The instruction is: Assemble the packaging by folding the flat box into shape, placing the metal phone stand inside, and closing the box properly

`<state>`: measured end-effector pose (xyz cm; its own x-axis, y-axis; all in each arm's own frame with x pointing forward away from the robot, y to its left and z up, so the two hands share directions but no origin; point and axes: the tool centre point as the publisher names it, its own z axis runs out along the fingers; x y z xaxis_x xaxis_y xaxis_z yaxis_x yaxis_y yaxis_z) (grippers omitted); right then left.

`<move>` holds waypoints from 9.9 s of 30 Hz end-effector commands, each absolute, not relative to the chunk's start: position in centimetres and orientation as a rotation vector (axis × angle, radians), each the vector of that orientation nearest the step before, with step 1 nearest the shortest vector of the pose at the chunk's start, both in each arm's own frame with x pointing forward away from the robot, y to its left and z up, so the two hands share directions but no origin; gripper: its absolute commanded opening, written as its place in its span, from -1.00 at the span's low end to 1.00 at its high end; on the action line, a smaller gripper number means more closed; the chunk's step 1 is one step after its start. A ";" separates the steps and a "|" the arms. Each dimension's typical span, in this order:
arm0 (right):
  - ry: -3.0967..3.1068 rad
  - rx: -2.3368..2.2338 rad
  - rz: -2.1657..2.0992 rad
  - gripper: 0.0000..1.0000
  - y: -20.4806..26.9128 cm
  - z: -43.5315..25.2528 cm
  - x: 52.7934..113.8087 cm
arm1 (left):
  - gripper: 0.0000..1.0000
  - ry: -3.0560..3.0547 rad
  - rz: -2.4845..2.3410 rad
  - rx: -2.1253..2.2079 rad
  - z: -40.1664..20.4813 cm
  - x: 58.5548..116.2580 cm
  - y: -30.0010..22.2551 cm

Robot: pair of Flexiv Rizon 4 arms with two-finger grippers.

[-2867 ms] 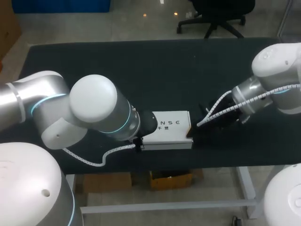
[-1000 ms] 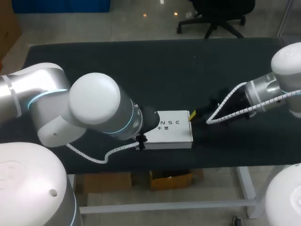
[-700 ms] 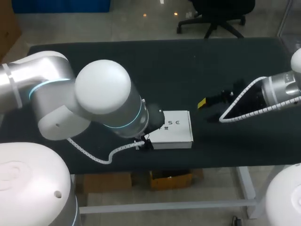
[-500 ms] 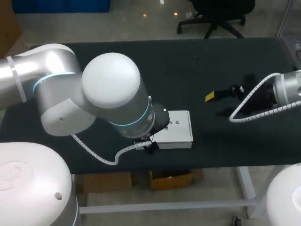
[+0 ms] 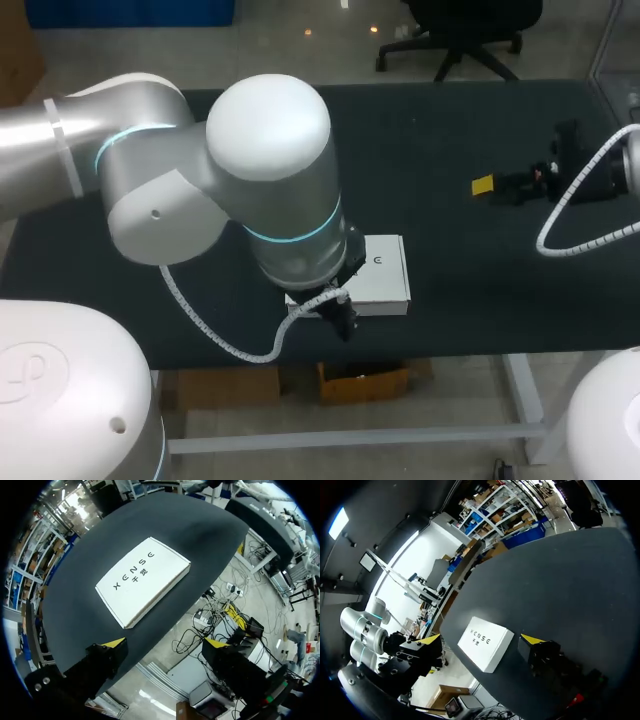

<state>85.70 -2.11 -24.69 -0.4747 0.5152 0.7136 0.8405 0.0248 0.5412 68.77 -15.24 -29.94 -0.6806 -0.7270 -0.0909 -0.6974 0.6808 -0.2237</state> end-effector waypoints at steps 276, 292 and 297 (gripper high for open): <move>-2.562 -1.112 -1.837 1.00 -8.2 -26.0 99.5 | 1.00 2.140 -1.014 -1.716 -29.8 99.5 -10.7; -2.562 -1.112 -1.837 1.00 -8.2 -26.0 99.5 | 1.00 2.304 -1.195 -1.429 -28.5 97.3 -8.4; -2.562 -1.112 -1.837 1.00 -8.2 -26.0 99.5 | 1.00 2.355 -1.170 -1.426 -27.6 97.6 -7.8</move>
